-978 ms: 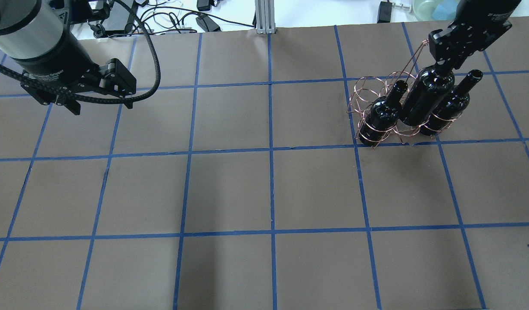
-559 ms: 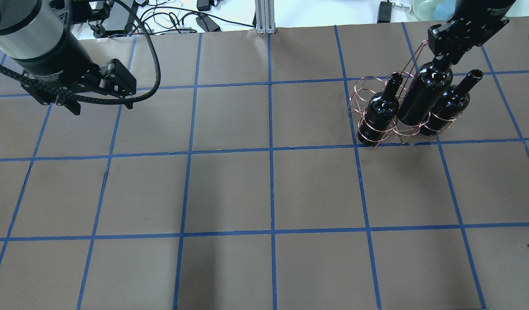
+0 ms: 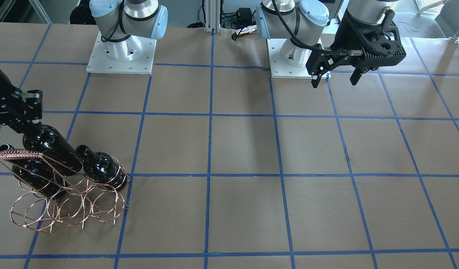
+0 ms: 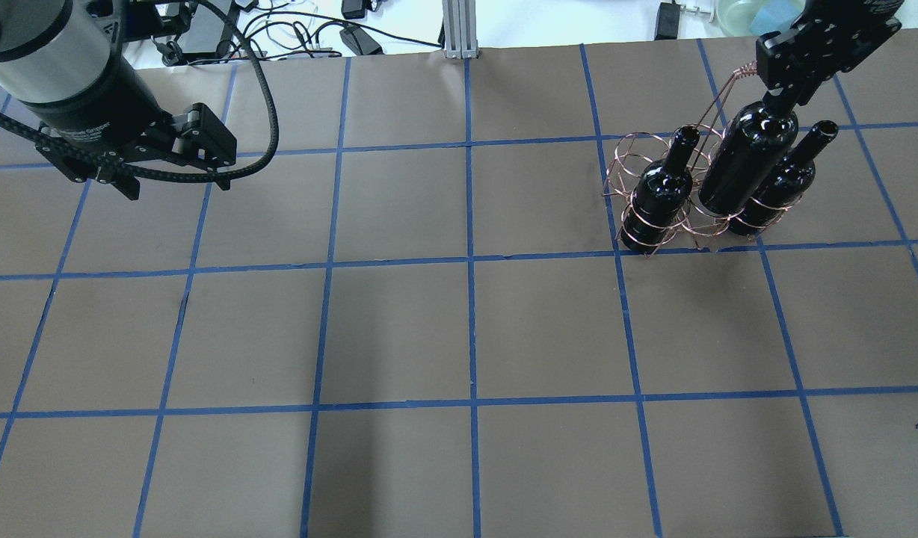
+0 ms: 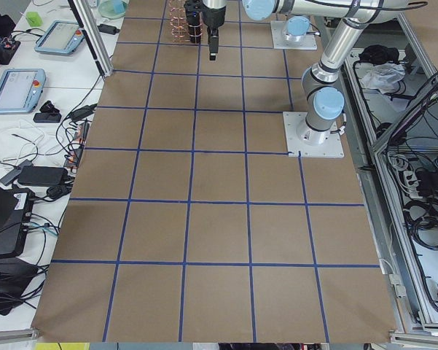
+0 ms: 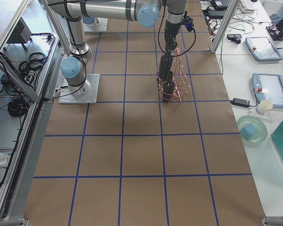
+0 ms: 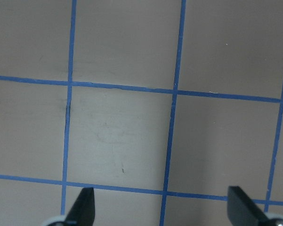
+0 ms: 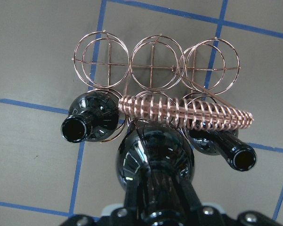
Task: Place wine into wine basket
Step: 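Push the bottle down into the rack slot with the right gripper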
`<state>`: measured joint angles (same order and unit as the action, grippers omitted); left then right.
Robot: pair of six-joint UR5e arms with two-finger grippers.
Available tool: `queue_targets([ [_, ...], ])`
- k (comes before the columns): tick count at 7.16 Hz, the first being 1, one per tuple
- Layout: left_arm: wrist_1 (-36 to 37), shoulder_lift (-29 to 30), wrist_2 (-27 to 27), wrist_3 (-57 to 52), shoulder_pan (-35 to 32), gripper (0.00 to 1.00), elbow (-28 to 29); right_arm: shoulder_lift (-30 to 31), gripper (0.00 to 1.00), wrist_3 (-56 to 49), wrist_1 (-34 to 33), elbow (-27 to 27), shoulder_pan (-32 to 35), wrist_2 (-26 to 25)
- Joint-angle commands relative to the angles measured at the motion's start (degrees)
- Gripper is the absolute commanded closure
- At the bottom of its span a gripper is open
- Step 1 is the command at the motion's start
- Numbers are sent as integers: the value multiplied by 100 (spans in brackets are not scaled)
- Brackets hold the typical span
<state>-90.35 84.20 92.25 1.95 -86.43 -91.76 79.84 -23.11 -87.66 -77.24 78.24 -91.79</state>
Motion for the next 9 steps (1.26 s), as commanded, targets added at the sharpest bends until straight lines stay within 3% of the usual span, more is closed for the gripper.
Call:
queue_targets([
  [1, 0, 0, 4, -2, 3, 0, 0, -134, 100, 0, -312, 16, -2, 12],
  [9, -35, -9, 30, 33, 3, 0, 0, -232, 100, 9, -322, -54, 7, -41],
])
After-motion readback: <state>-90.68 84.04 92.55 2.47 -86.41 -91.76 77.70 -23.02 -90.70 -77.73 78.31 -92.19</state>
